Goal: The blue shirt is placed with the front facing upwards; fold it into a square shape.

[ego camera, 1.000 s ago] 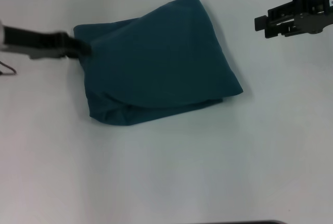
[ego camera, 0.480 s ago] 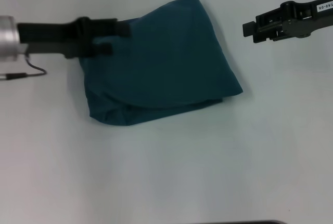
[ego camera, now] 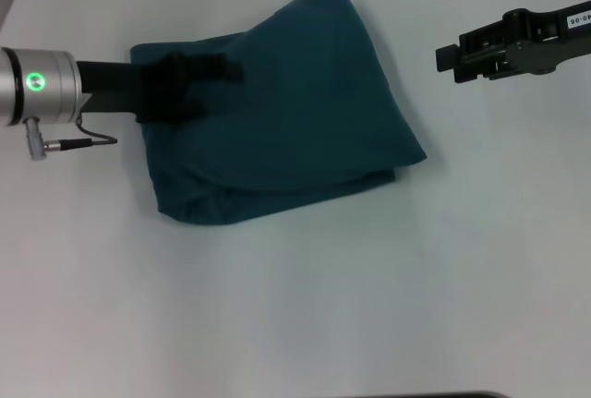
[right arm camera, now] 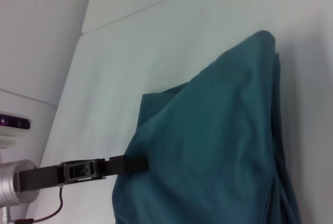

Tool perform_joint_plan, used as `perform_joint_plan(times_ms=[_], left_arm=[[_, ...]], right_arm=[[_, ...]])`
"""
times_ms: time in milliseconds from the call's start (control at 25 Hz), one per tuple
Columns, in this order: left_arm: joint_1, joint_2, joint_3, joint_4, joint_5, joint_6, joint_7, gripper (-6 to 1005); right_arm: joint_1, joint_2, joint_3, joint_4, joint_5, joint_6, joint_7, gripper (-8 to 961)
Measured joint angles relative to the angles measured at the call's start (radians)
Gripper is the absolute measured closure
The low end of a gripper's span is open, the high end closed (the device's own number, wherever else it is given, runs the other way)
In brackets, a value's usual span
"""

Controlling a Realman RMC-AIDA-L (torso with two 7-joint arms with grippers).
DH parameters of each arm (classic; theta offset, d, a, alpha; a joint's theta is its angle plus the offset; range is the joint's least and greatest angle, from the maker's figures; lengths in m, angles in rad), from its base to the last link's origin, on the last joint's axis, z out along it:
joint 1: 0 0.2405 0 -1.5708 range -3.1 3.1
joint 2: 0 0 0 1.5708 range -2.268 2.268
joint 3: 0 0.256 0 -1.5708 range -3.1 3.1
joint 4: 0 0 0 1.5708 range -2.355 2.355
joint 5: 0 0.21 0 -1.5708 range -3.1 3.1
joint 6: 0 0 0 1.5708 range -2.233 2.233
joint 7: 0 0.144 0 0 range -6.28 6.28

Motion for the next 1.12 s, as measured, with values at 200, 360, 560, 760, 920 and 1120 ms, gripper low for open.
perform_joint_plan(times_ms=[200,360,560,760,920,1120], left_arm=[[0.005,0.010,-0.013,-0.019,-0.019,0.043,0.004,50],[0.024,-0.004,-0.018,-0.088,-0.065,0.081,0.004,50],[0.020,-0.021,0.002,-0.094,-0.049,-0.006,-0.001,49],[0.004,-0.020,0.043,-0.048,0.004,-0.078,-0.002,49],[0.014,-0.018,0.021,-0.071,0.007,-0.022,-0.001,49],[0.060,-0.010,-0.044,-0.162,-0.022,0.152,-0.005,50]], right_arm=[[0.004,-0.001,0.000,0.000,0.000,0.000,0.002,459],[0.005,-0.001,0.000,0.000,0.000,0.000,0.003,459],[0.004,-0.001,0.000,0.000,0.000,0.000,0.004,460],[0.004,-0.001,0.000,0.000,0.000,-0.001,0.005,460],[0.007,-0.003,0.000,0.000,0.000,-0.002,0.006,459],[0.009,-0.006,-0.001,0.000,0.000,-0.003,0.006,459]])
